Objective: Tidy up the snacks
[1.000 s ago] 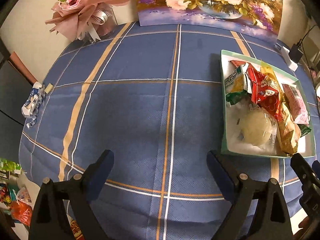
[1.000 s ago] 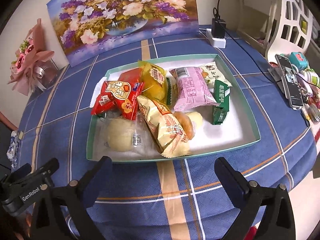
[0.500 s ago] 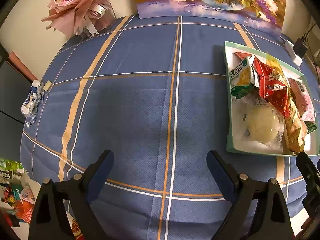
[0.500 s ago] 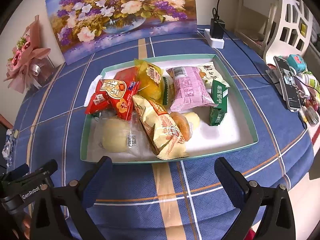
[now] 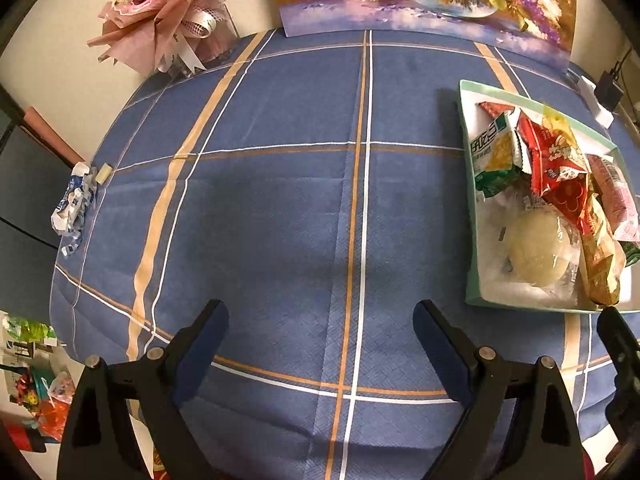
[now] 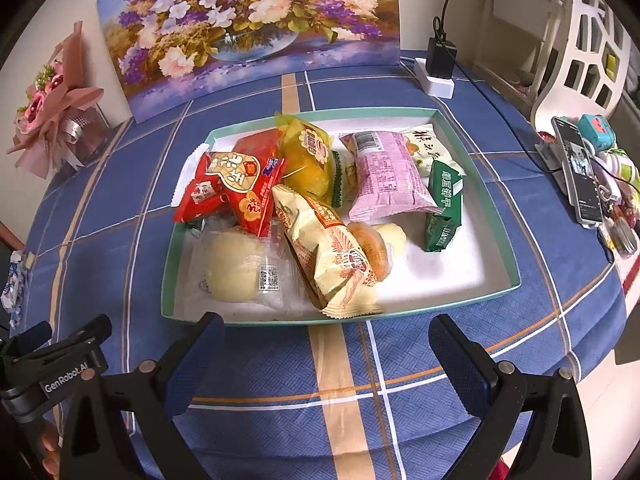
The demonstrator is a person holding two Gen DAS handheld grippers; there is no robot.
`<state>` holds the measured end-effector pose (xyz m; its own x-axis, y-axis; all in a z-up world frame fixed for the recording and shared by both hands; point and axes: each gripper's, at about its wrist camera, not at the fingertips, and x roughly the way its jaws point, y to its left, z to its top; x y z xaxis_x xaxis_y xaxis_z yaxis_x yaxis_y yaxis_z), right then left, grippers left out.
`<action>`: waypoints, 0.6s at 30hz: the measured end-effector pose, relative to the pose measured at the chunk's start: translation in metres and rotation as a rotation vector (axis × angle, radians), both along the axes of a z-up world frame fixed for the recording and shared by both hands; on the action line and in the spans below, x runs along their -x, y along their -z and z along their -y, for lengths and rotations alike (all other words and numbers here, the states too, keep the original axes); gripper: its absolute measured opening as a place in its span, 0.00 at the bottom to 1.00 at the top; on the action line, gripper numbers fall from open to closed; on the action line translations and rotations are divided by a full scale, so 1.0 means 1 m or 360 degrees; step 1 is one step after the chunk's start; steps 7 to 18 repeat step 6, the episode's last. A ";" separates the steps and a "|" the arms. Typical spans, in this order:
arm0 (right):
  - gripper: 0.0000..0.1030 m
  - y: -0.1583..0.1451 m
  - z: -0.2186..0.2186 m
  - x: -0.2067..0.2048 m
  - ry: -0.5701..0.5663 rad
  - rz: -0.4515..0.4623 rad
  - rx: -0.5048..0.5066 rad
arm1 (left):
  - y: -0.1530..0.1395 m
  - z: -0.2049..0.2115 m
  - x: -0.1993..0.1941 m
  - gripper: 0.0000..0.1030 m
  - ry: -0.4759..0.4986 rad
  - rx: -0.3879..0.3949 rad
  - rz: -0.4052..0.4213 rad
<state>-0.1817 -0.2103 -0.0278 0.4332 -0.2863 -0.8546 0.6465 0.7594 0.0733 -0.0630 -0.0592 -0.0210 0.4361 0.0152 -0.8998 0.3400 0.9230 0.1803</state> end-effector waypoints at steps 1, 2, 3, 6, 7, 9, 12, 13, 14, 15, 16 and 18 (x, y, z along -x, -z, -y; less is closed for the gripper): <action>1.00 0.000 0.000 0.000 -0.0001 0.0000 0.0001 | 0.000 0.000 0.000 0.91 0.0000 0.0001 0.0001; 1.00 0.000 0.000 0.000 -0.0002 -0.0002 0.0001 | 0.000 0.000 0.000 0.91 0.0000 0.0000 -0.0001; 1.00 0.000 0.000 0.000 -0.0001 -0.0003 0.0001 | 0.000 0.000 0.000 0.91 -0.0001 -0.0002 -0.0004; 1.00 0.000 -0.001 0.000 -0.0003 -0.0004 0.0000 | 0.000 -0.001 -0.001 0.91 -0.0008 0.0011 -0.0010; 1.00 0.000 -0.001 0.000 -0.0003 -0.0004 0.0000 | 0.000 -0.001 -0.001 0.91 -0.0008 0.0011 -0.0010; 1.00 0.000 -0.001 0.000 -0.0003 -0.0004 0.0000 | 0.000 -0.001 -0.001 0.91 -0.0008 0.0011 -0.0010; 1.00 0.000 -0.001 0.000 -0.0003 -0.0004 0.0000 | 0.000 -0.001 -0.001 0.91 -0.0008 0.0011 -0.0010; 1.00 0.000 -0.001 0.000 -0.0003 -0.0004 0.0000 | 0.000 -0.001 -0.001 0.91 -0.0008 0.0011 -0.0010; 1.00 0.000 -0.001 0.000 -0.0003 -0.0004 0.0000 | 0.000 -0.001 -0.001 0.91 -0.0008 0.0011 -0.0010; 1.00 0.000 -0.001 0.000 -0.0003 -0.0004 0.0000 | 0.000 -0.001 -0.001 0.91 -0.0008 0.0011 -0.0010; 1.00 0.000 -0.001 0.000 -0.0003 -0.0004 0.0000 | 0.000 -0.001 -0.001 0.91 -0.0008 0.0011 -0.0010; 1.00 0.000 -0.001 0.000 -0.0003 -0.0004 0.0000 | 0.000 -0.001 -0.001 0.91 -0.0008 0.0011 -0.0010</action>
